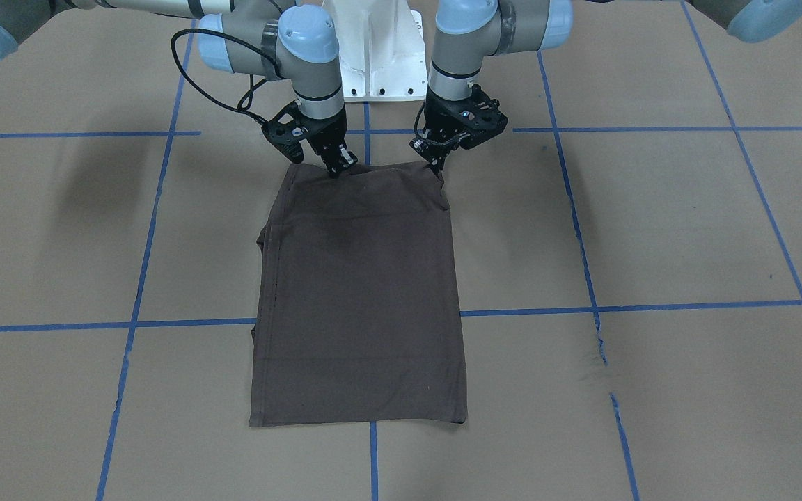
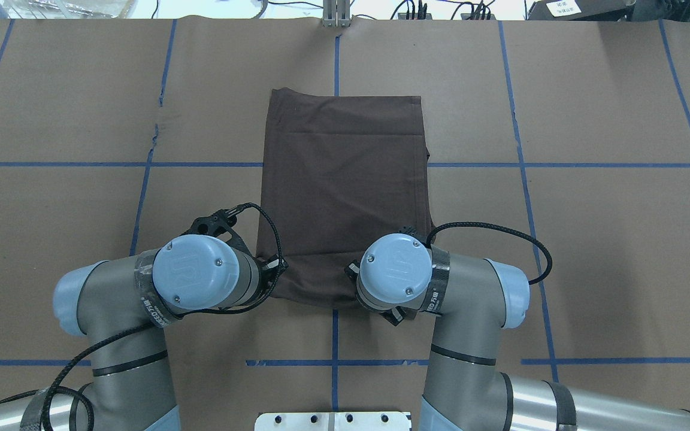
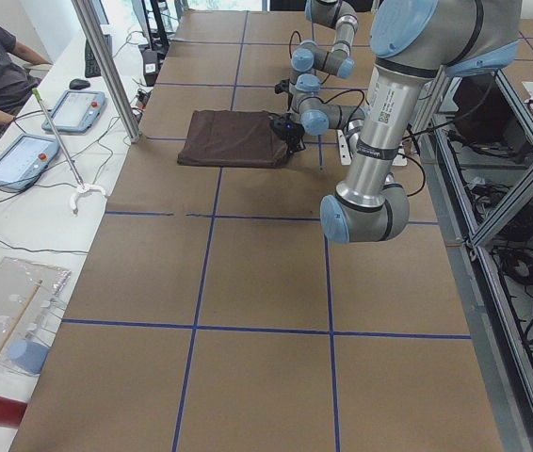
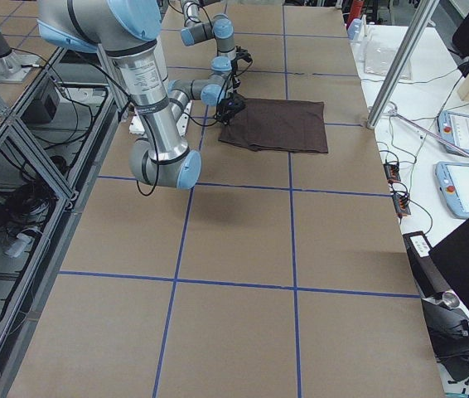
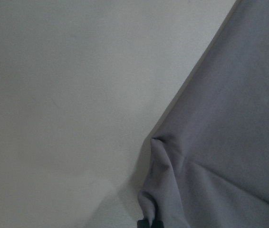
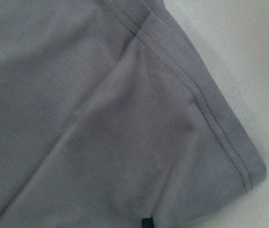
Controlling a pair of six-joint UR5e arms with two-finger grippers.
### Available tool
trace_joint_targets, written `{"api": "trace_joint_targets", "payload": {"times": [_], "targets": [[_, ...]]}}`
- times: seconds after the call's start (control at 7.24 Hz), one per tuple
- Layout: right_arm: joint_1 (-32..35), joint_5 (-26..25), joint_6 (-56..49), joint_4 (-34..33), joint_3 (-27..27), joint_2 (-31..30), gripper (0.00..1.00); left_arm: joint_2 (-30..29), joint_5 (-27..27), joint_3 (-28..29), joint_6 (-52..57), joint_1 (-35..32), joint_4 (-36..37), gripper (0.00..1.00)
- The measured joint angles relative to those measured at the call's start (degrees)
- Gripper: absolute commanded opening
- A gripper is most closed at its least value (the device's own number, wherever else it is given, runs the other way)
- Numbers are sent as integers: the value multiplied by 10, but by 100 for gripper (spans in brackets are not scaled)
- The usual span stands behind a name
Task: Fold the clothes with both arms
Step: 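Grasp the near hem edge with the left and right grippers, then lift the hem with both grippers and fold it toward the collar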
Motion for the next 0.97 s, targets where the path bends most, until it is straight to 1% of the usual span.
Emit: {"api": "trace_joint_targets", "payload": {"times": [0.28, 0.55, 0.83, 0.97], "targets": [[0, 4, -3, 0, 44, -23, 0, 5, -3, -41, -1, 7, 28, 0], [-16, 6, -5, 0, 89, -47, 0, 7, -19, -92, -8, 39, 73, 0], [-30, 6, -6, 1, 107, -52, 0, 8, -25, -112, -9, 57, 96, 0], [-28, 6, -12, 3, 107, -49, 0, 8, -27, -120, -7, 52, 99, 0]]}}
